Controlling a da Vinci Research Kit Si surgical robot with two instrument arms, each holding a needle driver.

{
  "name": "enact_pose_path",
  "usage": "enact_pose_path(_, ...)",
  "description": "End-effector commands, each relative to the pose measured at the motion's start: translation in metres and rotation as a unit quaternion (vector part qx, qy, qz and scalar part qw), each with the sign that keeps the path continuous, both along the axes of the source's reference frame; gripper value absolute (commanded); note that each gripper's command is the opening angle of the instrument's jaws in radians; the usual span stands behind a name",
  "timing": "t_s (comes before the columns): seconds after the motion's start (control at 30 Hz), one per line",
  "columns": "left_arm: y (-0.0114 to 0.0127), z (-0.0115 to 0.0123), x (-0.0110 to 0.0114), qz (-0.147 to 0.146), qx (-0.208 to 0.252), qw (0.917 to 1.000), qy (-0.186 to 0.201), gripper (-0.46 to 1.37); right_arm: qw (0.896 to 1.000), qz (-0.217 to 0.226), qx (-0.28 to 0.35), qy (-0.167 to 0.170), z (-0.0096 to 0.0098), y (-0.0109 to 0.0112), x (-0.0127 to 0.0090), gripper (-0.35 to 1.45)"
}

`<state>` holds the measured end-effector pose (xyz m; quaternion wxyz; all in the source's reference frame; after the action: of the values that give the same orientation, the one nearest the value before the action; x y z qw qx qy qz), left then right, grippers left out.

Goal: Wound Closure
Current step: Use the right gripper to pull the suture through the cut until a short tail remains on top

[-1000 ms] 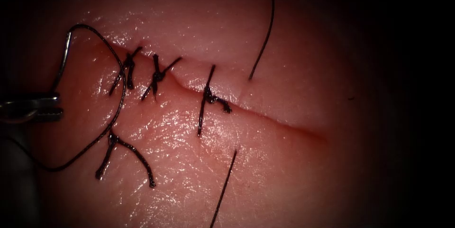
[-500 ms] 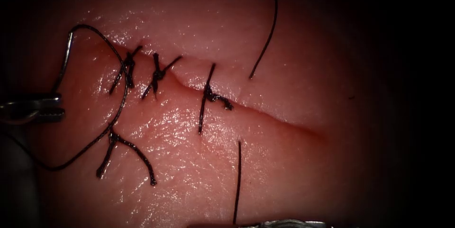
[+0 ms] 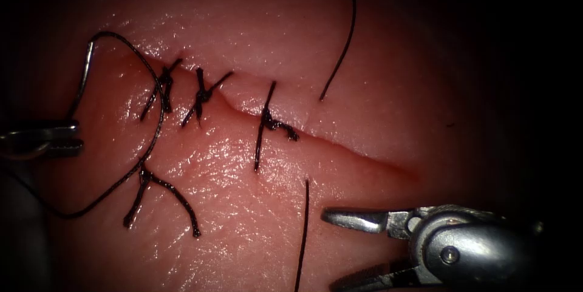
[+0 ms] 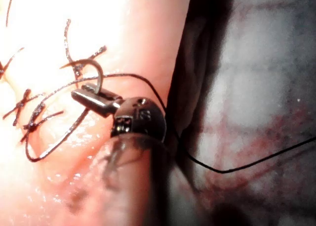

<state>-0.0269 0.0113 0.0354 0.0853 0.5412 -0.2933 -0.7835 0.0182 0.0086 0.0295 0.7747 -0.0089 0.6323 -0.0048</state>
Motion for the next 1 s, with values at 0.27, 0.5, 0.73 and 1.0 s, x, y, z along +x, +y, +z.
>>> enact_pose_path(0.27,0.0,0.0,0.0,0.004,0.002,1.0,0.002,-0.35,1.0,0.01,-0.001,-0.01,0.0032,0.002,-0.0003,1.38)
enact_pose_path(0.5,0.0,0.0,0.0,0.004,0.002,1.0,0.002,-0.35,1.0,0.014,0.0,-0.013,0.0045,0.003,0.0001,1.36)
enact_pose_path(0.73,0.0,0.0,0.0,0.004,0.002,1.0,0.002,-0.35,1.0,0.018,-0.001,-0.015,0.0052,0.0034,0.0013,1.35)
enact_pose_path(1.0,0.0,0.0,0.0,0.004,0.002,1.0,0.002,-0.35,1.0,0.015,-0.001,-0.012,0.0055,0.0032,0.0026,1.35)
